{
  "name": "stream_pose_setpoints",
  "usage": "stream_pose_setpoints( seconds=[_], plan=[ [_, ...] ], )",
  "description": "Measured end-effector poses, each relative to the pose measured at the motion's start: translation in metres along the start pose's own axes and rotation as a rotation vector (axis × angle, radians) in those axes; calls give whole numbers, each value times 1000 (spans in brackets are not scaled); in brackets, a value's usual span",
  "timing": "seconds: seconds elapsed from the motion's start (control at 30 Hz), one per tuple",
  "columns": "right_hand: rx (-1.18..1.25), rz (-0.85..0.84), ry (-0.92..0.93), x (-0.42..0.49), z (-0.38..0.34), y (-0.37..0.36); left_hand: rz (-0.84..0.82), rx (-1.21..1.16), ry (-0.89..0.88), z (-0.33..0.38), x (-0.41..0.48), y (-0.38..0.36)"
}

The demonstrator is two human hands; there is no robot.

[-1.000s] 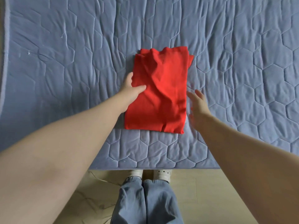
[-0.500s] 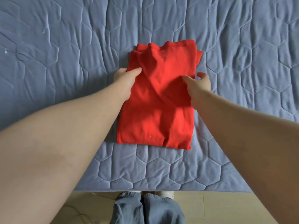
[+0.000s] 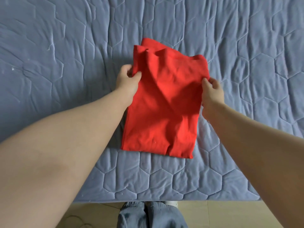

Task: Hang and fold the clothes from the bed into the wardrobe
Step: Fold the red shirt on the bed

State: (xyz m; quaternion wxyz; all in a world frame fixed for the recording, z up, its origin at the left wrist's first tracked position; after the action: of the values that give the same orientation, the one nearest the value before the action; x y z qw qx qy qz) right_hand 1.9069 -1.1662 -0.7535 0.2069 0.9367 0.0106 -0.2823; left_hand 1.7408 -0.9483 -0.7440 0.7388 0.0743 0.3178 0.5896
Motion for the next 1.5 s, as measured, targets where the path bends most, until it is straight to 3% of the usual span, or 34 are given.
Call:
stream_pose_setpoints(
  seconds=[0.13,0.27,0.43,0.63,0.77,0.9,1.13,1.3,1.4,1.5],
  plan=[
    [-133,-155,-273,-19,53,-7,-128,215,302,-56,-21,2],
    [-125,-235,-345,-34,78,-13,-264,218,478,-86,-40,7],
    [-23,-245,-379,-46,56,-10,-289,65,444,-58,-41,15],
    [74,-194,-276,-63,-39,5,-285,-239,301,40,-40,42],
    [99,-233,-217,-78,-71,16,-290,-178,204,65,-52,66],
    [-13,-207,-176,-91,-52,34,-316,-64,278,26,-75,76],
    [-317,-180,-289,-111,85,76,-228,251,415,-107,-132,87],
    [-376,-177,-348,-120,132,96,-221,194,443,-137,-158,88],
    [-254,-176,-300,-118,120,87,-198,46,402,-124,-153,80],
    [-330,-128,-61,-106,94,78,-85,154,203,-100,-135,75]
  ],
)
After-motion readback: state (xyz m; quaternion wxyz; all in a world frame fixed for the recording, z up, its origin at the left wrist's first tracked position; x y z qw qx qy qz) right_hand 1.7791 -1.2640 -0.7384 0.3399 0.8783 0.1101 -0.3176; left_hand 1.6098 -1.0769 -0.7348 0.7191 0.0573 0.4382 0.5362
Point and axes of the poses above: each hand's wrist, its own x-axis towards the middle knuckle, its own y-axis out of the back of the hand, z = x × y, the point moved 8 cm from there along x, towards the middle knuckle, and after that the axes turned 14 degrees about z, right-handed, at the moved point
